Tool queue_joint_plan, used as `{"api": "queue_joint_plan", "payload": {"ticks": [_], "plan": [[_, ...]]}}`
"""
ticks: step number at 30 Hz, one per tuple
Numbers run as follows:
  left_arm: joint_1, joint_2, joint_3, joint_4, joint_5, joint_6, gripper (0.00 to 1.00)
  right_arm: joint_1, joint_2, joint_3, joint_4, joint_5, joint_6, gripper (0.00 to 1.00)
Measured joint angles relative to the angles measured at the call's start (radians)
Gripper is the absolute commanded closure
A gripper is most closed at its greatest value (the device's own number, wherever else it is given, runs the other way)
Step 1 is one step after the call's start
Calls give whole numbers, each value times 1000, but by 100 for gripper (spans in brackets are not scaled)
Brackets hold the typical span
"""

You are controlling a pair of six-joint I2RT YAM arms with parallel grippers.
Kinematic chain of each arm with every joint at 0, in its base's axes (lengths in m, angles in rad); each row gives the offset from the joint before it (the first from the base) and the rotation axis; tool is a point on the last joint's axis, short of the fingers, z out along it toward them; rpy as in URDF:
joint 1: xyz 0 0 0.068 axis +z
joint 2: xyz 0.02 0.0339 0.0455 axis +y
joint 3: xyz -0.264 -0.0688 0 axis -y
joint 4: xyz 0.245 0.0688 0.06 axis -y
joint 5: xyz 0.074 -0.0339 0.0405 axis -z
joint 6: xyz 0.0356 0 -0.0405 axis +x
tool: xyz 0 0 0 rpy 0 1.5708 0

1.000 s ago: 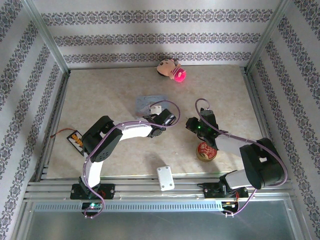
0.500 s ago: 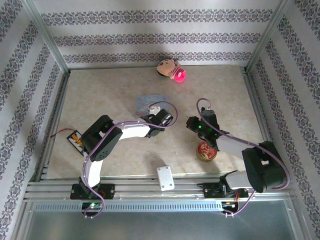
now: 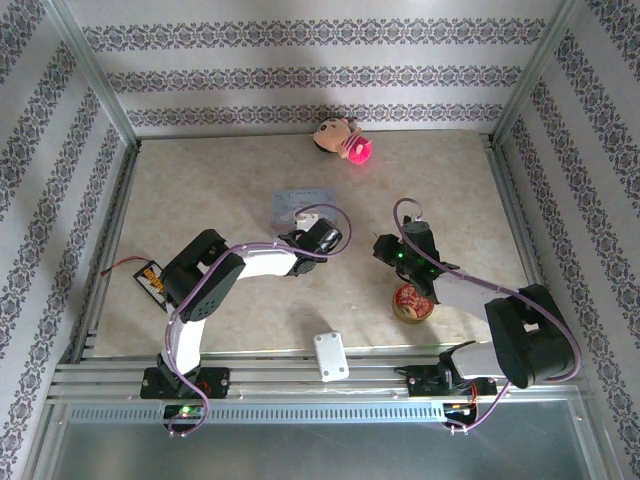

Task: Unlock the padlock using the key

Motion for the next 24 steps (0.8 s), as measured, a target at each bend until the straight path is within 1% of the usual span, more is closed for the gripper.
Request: {"api": "queue_joint_plan", "payload": {"ticks": [5, 9, 15, 18, 23, 24], "plan": [[12, 0, 0, 6, 0, 2, 47, 0, -1, 0, 0, 3, 0, 100], [15, 0, 0, 11, -3, 7, 53, 0, -9, 0, -1, 4, 0, 100], [15, 0, 0, 11, -12, 8, 57, 0, -12, 0, 0, 4, 0, 100], [15, 0, 0, 11, -31, 6, 61, 5, -12, 0, 0, 4, 0, 100], [15, 0, -11, 34, -57, 8, 66, 6, -12, 0, 0, 4, 0, 100], [15, 0, -12, 38, -59, 9, 68, 6, -12, 0, 0, 4, 0, 100]]}}
